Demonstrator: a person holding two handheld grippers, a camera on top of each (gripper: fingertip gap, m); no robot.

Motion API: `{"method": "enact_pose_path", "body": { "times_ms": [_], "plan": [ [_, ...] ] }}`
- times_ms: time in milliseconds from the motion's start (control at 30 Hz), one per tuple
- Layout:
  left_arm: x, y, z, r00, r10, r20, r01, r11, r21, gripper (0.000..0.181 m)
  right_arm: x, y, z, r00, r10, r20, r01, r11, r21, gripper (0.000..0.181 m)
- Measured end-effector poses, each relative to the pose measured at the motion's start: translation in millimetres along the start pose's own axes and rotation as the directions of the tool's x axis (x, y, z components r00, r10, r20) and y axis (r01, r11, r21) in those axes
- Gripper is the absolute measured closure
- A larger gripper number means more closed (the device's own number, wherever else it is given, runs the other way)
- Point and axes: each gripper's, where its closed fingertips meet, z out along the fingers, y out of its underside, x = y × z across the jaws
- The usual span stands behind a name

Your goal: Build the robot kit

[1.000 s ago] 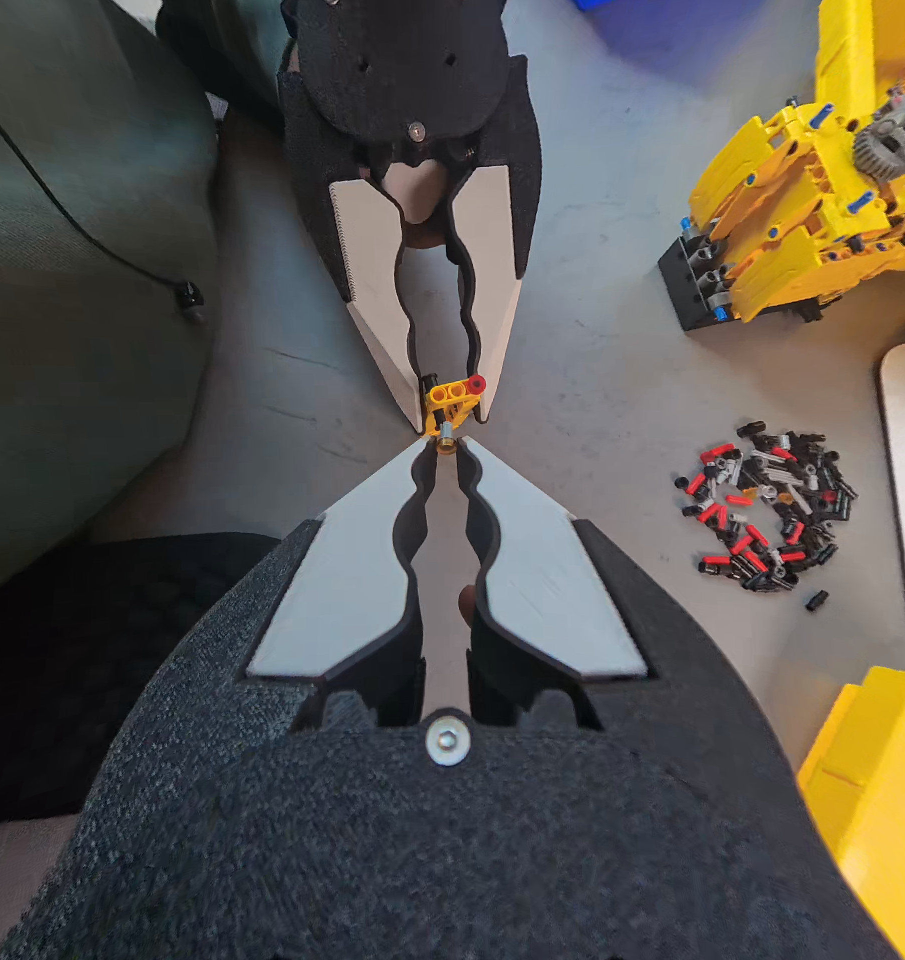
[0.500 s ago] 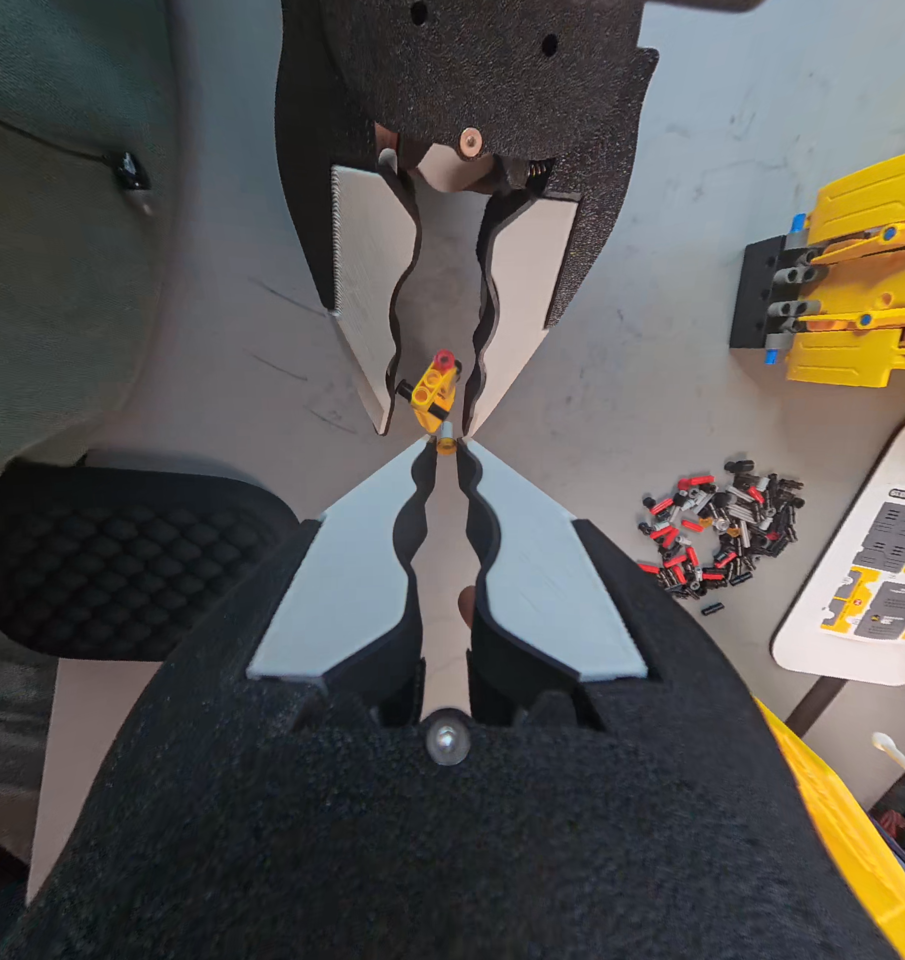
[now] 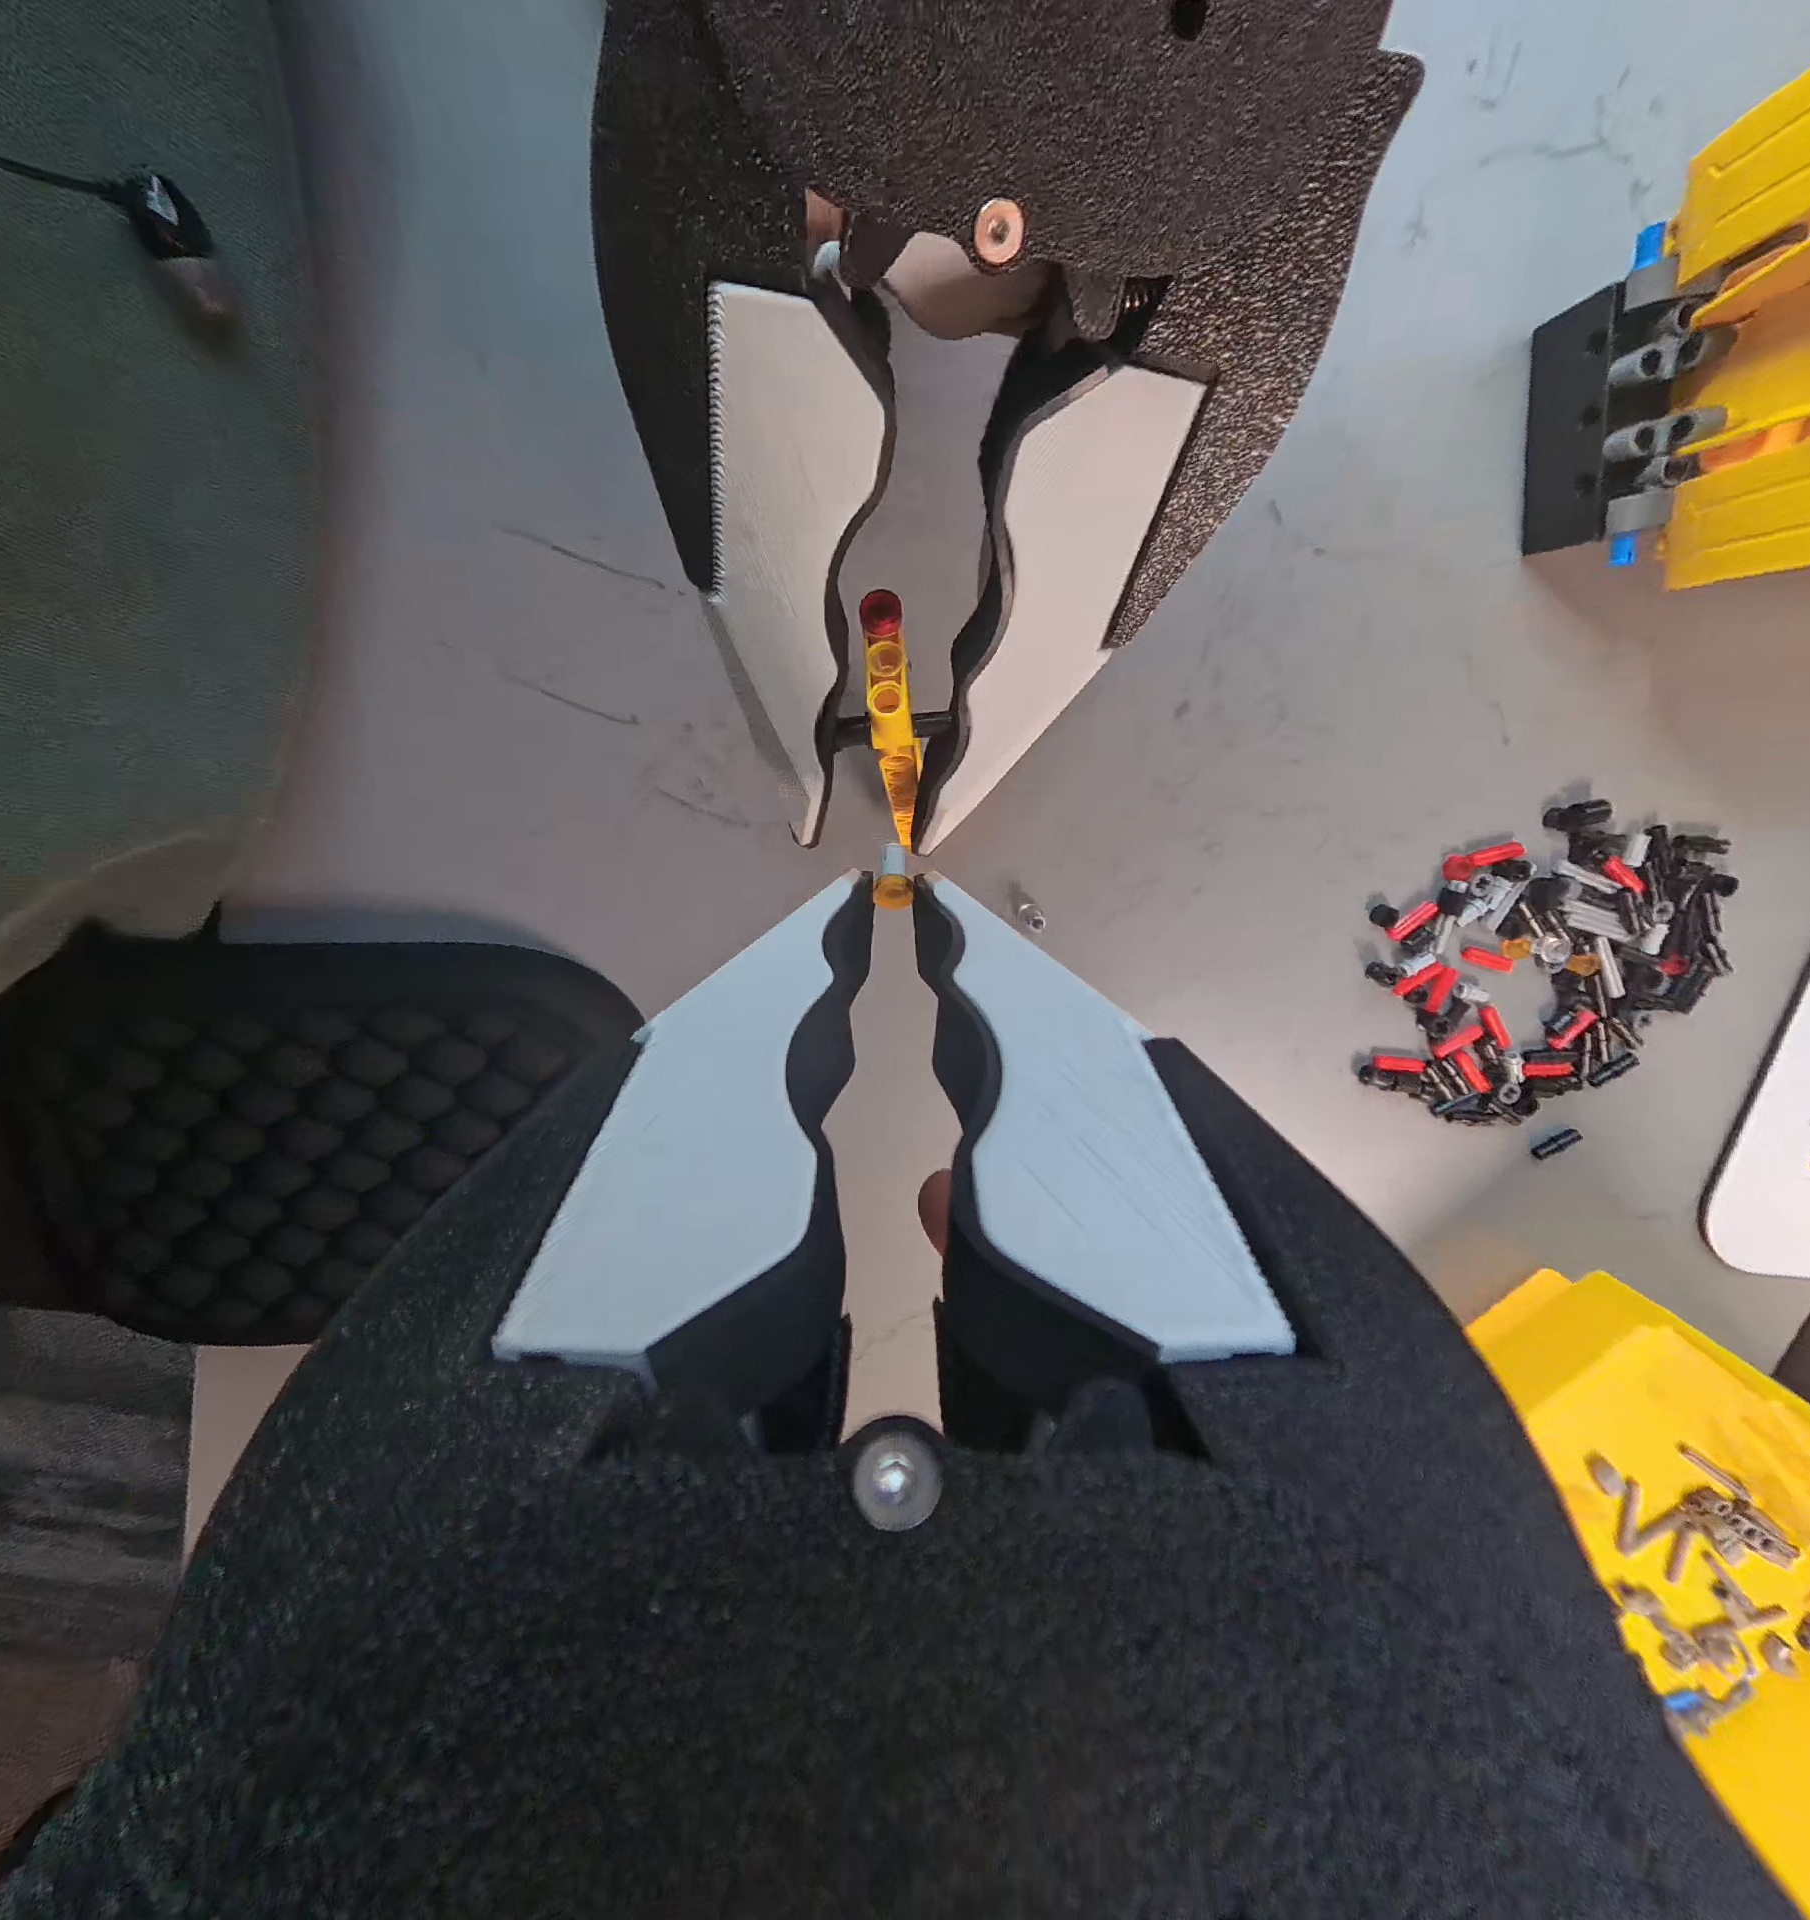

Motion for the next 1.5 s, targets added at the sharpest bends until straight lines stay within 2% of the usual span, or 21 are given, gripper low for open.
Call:
{"method": "enact_pose_path", "body": {
  "times_ms": [233, 400, 533, 633, 1167, 1500],
  "plan": [
    [8.2, -18.1, 32.2, 0.990, 0.093, -0.108, -0.101, 0.992, -0.071, 0.159, -7.9, 37.6, -8.8, 0.992, 0.121, -0.044, -0.118, 0.990, 0.071, 0.174],
    [14.6, -22.2, 48.0, 0.963, 0.137, -0.230, -0.188, 0.958, -0.218, 0.160, -11.8, 67.1, -17.7, 0.974, 0.216, -0.072, -0.206, 0.971, 0.124, 0.174],
    [13.9, -8.0, 35.1, 0.944, 0.148, -0.295, -0.261, 0.882, -0.393, 0.160, -18.1, 81.3, -21.4, 0.961, 0.263, -0.080, -0.247, 0.954, 0.170, 0.174],
    [14.2, 5.6, 16.5, 0.944, 0.096, -0.315, -0.237, 0.862, -0.449, 0.160, -26.6, 88.7, -21.2, 0.956, 0.282, -0.079, -0.262, 0.945, 0.195, 0.174],
    [1.2, 4.4, 10.3, 0.937, -0.021, -0.348, -0.103, 0.937, -0.333, 0.159, -27.3, 86.8, -22.9, 0.953, 0.294, -0.071, -0.267, 0.929, 0.257, 0.174],
    [-7.0, 7.8, 10.6, 0.939, -0.037, -0.343, -0.072, 0.951, -0.299, 0.157, -26.6, 84.4, -21.0, 0.953, 0.295, -0.061, -0.270, 0.926, 0.264, 0.174]
  ]
}}
